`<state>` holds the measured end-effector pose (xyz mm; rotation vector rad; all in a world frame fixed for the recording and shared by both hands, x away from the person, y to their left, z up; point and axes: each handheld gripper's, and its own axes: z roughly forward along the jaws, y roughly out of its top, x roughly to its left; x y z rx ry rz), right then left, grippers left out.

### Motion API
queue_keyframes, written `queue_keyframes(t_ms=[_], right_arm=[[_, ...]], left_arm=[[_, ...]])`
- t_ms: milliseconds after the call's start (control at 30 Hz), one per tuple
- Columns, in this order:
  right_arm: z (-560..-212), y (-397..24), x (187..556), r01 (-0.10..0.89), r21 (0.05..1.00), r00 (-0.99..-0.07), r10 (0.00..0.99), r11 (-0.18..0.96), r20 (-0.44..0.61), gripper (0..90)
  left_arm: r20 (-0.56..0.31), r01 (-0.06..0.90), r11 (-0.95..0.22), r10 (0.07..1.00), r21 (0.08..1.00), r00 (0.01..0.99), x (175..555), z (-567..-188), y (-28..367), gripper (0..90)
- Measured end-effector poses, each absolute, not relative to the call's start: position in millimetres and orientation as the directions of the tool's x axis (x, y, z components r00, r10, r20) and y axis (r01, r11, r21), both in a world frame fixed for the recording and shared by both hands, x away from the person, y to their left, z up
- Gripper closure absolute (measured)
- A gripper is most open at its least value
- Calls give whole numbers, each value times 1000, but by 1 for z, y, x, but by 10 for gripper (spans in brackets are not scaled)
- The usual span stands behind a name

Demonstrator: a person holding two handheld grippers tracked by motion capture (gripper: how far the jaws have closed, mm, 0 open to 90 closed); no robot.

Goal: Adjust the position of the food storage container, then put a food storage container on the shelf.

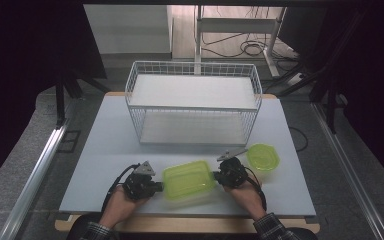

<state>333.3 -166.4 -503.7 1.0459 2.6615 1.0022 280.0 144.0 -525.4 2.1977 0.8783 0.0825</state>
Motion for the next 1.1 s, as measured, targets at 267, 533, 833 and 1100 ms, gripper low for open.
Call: queue_keyframes(t_ms=[267,533,833,1100], right_arm=[[-506,-169,337,550,625,-751,656,554,80,860],[-489,-190,328,518,684,-728,685,515,35,700],[-485,-212,316,521,736,-714,694,433,97,252],[-489,-212,314,510,756,-720,684,411,114,108]], left_arm=[[-174,559,-478,634,678,754,278,-526,148,787],[-100,551,-423,722,719,685,268,-522,175,419],[-58,536,-394,764,747,643,263,-523,193,75],[-43,488,-394,743,779,668,261,-525,192,29]])
